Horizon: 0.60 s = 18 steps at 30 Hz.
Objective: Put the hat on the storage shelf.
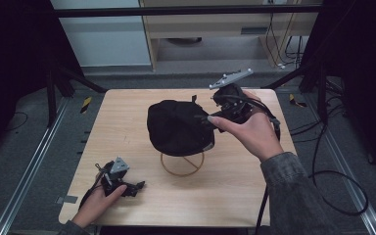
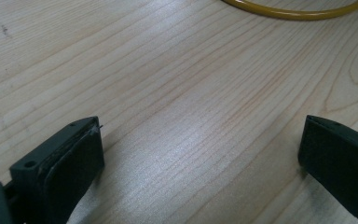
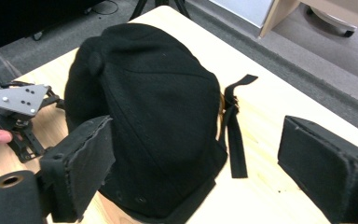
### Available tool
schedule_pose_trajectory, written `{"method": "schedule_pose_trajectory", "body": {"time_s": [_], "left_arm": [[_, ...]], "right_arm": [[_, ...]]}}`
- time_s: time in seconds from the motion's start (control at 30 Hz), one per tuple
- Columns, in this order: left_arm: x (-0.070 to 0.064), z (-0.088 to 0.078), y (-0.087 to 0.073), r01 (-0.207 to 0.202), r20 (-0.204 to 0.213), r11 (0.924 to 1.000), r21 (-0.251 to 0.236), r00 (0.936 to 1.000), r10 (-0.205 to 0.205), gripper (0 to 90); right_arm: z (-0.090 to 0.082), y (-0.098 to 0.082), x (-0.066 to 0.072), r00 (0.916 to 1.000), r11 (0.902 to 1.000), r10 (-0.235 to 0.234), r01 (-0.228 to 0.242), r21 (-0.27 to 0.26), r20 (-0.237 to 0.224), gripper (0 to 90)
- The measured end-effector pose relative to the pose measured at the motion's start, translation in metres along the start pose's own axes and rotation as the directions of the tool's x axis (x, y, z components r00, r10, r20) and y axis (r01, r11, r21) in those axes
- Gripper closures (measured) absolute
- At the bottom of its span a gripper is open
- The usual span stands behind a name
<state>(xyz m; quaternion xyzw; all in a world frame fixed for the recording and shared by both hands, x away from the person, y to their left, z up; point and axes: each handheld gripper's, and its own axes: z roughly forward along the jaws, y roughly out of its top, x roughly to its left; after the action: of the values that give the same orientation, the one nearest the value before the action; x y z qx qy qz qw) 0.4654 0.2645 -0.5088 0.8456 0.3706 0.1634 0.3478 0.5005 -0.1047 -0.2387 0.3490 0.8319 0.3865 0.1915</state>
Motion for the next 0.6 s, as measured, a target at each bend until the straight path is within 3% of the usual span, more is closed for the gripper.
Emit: {"method": "schedule_pose_trajectory", "body": {"time_s": [0.6], "left_arm": [[0.000, 0.000, 0.000, 0.000, 0.000, 1.0000, -0.001, 1.0000, 0.000, 0.0]], "right_arm": [[-0.020, -0.018, -0.012, 0.9993, 0.9986, 0.003, -0.001, -0.052, 0.037, 5.1]]}}
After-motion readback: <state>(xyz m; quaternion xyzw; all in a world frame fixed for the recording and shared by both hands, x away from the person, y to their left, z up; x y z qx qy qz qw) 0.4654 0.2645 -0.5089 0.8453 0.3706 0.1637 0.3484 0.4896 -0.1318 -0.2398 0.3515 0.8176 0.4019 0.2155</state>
